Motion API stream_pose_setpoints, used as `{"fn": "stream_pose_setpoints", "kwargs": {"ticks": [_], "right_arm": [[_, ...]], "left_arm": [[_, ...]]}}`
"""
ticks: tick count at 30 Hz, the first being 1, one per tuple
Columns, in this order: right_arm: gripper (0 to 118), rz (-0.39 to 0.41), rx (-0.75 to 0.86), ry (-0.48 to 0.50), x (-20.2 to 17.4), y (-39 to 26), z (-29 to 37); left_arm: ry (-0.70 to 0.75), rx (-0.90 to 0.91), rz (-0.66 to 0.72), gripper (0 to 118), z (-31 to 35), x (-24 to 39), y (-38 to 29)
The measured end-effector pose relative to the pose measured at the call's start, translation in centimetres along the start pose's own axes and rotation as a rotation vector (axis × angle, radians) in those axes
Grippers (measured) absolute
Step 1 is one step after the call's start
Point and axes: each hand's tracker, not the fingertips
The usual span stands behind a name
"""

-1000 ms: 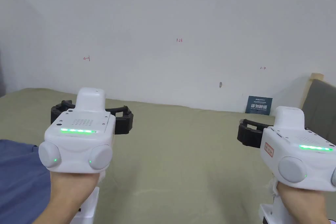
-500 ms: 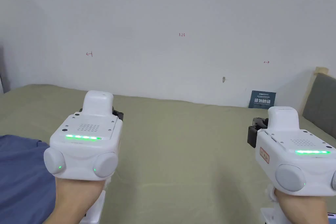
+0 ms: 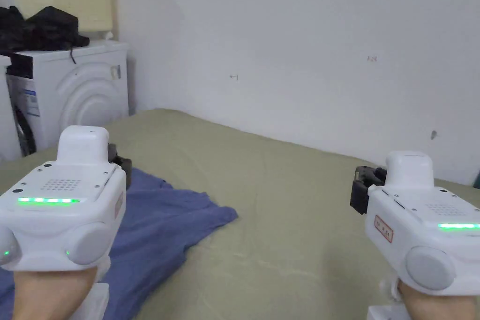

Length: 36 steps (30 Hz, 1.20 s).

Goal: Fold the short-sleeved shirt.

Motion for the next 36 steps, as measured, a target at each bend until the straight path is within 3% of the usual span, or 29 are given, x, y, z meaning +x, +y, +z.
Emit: {"fn": "stream_pose_setpoints", "kwargs": {"ticks": [6, 11, 15, 18, 21, 24, 25, 26, 27, 28, 30, 32, 36], "right_arm": [[6, 0.033, 0.007, 0.206, -7.4, -1.2, -1.3], [6, 0.018, -0.04, 0.285, -9.8, -2.9, -1.5], [6, 0.016, -0.04, 0.278, -8.8, -3.0, -1.5], [6, 0.018, -0.034, 0.24, -6.3, -2.9, -1.3], [6, 0.022, -0.051, 0.177, -3.1, -2.9, -1.2], [6, 0.05, -0.07, 0.107, 0.1, -3.4, -1.1], [6, 0.054, -0.073, 0.092, 0.9, -3.6, -1.0], [6, 0.058, -0.08, 0.079, 1.8, -4.0, -0.9], [6, 0.058, -0.098, 0.061, 2.8, -4.4, -0.8], [6, 0.058, -0.127, 0.041, 3.9, -5.0, -0.8], [6, 0.048, -0.182, 0.01, 5.4, -6.2, -0.9], [6, 0.044, -0.243, -0.023, 6.9, -8.0, -0.9], [6, -0.013, -0.378, -0.08, 9.2, -12.1, -0.9]], "left_arm": [[0.116, 0.002, 0.014, 6, 4.9, -6.6, -1.4], [0.161, -0.001, -0.016, 6, 6.9, -8.3, -2.5], [0.128, -0.037, -0.02, 6, 5.1, -7.9, -2.4], [0.019, -0.109, -0.081, 6, 1.5, -6.3, -1.8], [-0.222, -0.27, -0.073, 1, -5.0, -4.9, -0.7], [-0.284, -0.407, -0.111, 1, -13.7, -2.2, 0.8], [-0.334, -0.447, -0.127, 7, -16.2, -1.7, 1.1], [-0.385, -0.463, -0.146, 41, -18.9, -1.0, 1.2], [-0.408, -0.479, -0.149, 89, -22.0, -0.3, 1.0], [-0.431, -0.563, -0.173, 118, -25.3, 0.7, 0.5], [-0.49, -0.653, -0.136, 118, -30.2, 2.0, -0.9], [-0.452, -0.784, -0.124, 118, -35.1, 3.4, -3.4], [-0.375, -0.967, -0.11, 118, -37.1, 7.7, -9.4]]}}
